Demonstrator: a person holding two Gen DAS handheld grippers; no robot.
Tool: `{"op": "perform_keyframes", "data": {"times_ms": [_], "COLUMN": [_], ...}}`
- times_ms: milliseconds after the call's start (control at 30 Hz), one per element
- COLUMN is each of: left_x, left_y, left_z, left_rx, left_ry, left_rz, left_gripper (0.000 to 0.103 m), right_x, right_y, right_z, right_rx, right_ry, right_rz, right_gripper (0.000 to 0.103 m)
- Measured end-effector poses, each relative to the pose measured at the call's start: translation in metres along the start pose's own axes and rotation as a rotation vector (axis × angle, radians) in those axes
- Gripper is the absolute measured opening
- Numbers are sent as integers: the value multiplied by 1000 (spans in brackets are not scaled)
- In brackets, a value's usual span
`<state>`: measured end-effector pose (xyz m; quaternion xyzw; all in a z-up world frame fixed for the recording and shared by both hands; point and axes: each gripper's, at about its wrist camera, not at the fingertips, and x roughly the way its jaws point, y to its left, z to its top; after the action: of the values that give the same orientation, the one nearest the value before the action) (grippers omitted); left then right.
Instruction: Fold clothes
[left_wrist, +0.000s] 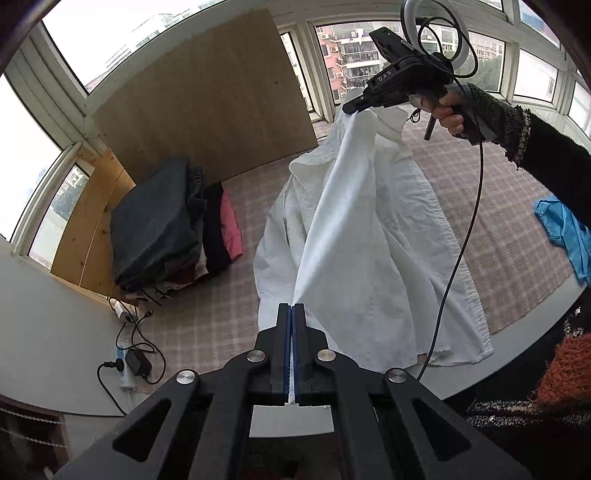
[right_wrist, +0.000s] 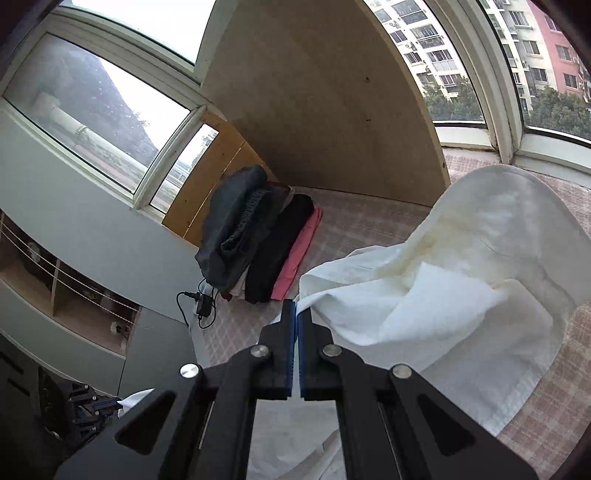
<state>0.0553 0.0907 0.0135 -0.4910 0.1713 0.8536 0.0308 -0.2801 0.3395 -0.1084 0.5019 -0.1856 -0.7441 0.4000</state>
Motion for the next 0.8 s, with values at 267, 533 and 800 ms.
{"op": "perform_keyframes", "data": {"times_ms": [267, 533, 800], "left_x": [69, 152, 168], "left_y": [-108, -96, -46], "left_z": [-27, -56, -85], "left_rx": [137, 88, -55], "left_ry": [137, 305, 369], "left_rz": [-272, -168, 23], "left_gripper": [0, 0, 9], "right_x": [18, 38, 33], "right_y": [-31, -34, -21], "right_z": [-21, -28, -29], "right_rx": [-5, -48, -125], "right_ry": [81, 172, 227], "right_rz": [-120, -198, -208], "right_gripper": [1, 1, 34]}}
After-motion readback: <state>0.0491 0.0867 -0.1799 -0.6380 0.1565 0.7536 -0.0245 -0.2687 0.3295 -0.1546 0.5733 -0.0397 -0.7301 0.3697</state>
